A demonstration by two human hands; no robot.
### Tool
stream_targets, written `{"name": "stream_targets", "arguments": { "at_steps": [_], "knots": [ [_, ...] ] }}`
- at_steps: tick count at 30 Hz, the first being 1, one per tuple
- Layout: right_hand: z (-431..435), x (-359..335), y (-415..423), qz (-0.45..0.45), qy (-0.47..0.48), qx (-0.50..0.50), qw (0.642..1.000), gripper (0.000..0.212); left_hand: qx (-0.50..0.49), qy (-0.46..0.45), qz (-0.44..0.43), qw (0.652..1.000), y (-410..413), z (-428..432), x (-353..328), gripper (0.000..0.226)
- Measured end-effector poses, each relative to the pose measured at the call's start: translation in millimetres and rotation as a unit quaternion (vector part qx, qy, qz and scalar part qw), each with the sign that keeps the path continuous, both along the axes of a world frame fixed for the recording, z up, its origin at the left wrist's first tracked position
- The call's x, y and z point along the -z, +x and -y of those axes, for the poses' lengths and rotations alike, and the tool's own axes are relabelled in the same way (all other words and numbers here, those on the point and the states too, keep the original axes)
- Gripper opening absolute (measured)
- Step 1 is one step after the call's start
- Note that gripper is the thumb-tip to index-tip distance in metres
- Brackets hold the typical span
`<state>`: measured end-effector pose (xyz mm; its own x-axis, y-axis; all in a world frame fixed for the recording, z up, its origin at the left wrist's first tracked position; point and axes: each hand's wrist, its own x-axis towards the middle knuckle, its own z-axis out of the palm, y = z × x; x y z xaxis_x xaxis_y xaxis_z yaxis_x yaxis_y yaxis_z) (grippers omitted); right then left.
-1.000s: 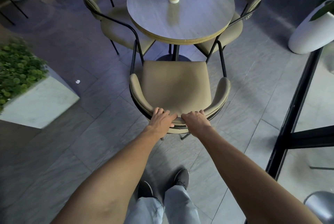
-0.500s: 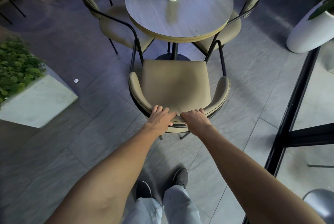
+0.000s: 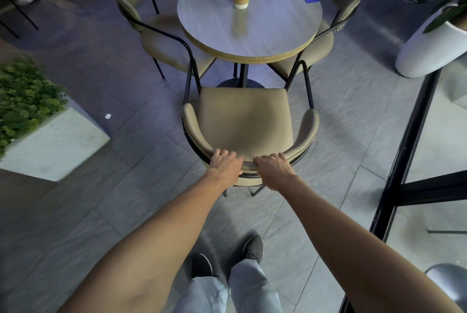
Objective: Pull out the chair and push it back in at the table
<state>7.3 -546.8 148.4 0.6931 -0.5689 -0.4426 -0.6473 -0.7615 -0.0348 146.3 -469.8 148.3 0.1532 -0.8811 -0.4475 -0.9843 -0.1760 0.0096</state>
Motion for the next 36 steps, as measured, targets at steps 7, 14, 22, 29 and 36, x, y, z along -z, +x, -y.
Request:
{"name": "stream_targets", "arguments": {
  "at_steps": [7,14,22,29,36],
  "knots": [
    [15.7,-69.3,-3.9,0.024,0.022,0.012,0.999,0.039,-0.035,-0.042,-0.083,0.995,-12.4,20.9,-72.7,0.033],
    [76.8,-123.4,-24.6,0.066,0.004,0.017,0.998,0.042,-0.059,-0.105,-0.093,0.988,-51.3,84.7,-137.3,0.025],
    [201.5,-159.9,-106.3,0.063,-0.017,-0.048,0.997,0.045,-0.118,-0.123,-0.075,0.983,-136.1,198.8,-169.8,0.03],
    [301.5,-178.0,-165.4,0.053,-0.012,-0.05,0.997,0.053,-0.161,-0.142,-0.061,0.975,-198.5,283.5,-190.0,0.033],
    [404.1,-181.8,-180.7,0.066,-0.033,-0.058,0.996,0.054,-0.156,-0.137,-0.024,0.978,-207.5,377.2,-190.8,0.035]
  ]
}}
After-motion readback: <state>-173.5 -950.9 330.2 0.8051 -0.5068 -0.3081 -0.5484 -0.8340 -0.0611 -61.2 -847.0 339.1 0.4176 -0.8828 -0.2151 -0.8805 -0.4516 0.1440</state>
